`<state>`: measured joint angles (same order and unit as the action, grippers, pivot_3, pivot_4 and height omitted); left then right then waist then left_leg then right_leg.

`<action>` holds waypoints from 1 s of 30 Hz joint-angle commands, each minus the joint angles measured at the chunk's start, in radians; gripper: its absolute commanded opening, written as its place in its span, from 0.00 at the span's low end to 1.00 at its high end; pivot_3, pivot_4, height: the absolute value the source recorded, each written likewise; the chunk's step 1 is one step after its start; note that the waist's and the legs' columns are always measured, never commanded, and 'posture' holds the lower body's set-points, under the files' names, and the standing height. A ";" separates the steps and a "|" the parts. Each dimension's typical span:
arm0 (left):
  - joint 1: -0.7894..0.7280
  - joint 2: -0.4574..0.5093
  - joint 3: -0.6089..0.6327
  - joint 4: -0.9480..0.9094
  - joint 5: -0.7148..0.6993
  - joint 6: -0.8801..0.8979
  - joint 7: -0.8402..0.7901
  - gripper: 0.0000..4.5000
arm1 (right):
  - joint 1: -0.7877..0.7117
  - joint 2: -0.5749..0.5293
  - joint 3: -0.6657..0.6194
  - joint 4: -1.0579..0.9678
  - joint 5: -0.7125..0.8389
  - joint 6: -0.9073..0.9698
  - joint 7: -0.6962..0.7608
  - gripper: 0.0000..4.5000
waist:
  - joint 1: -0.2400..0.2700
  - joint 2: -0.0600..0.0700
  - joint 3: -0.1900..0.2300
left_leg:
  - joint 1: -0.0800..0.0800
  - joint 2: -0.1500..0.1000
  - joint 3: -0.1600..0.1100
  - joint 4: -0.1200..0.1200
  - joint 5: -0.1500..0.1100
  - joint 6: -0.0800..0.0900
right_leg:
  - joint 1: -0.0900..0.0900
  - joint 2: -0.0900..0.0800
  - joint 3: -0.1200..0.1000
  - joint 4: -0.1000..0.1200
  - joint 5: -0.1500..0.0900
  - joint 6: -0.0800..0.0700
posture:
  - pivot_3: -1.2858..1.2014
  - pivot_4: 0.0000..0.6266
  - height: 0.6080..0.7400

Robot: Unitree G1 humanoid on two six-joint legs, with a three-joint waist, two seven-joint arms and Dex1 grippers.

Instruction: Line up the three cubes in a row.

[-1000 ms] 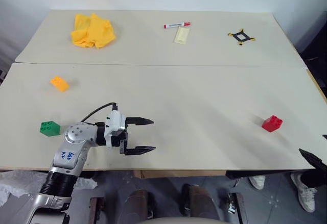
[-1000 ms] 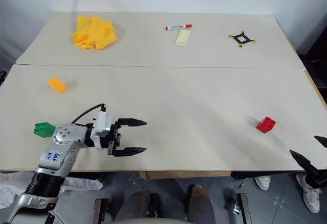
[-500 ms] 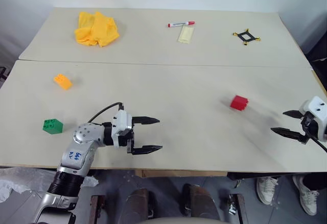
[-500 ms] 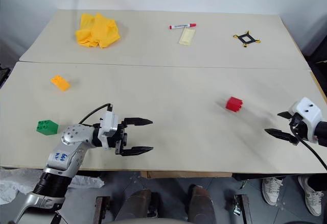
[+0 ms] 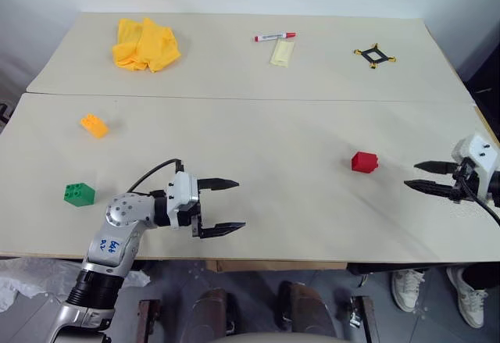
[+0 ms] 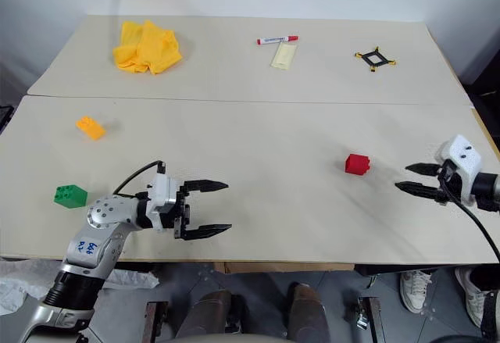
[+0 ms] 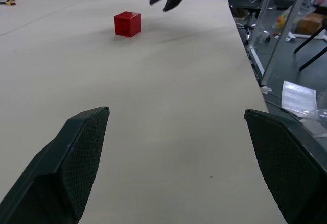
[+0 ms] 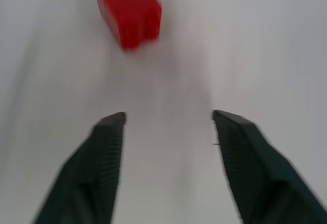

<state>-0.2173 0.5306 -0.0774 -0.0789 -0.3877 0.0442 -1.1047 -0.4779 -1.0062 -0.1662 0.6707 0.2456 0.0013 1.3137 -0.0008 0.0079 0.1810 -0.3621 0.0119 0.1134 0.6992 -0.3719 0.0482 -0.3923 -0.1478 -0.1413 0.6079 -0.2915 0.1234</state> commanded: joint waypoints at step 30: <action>0.018 0.000 0.016 -0.020 0.016 -0.039 0.038 1.00 | -0.022 0.158 0.144 -0.323 -0.064 0.181 -0.176 0.01 | -0.001 0.000 0.000 | -0.005 0.000 -0.005 0.002 0.000 0.000 | -0.001 0.000 -0.006 -0.001 0.000 0.000 | 0.52 0.24 1.00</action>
<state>-0.2095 0.5265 -0.0776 -0.0667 -0.3699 0.0191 -1.0719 -0.5133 -0.8577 -0.0418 0.3578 0.1927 0.1902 1.1441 -0.0016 0.0081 0.1811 -0.3675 0.0116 0.1086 0.7010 -0.3718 0.0480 -0.3934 -0.1476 -0.1472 0.6073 -0.2915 0.1235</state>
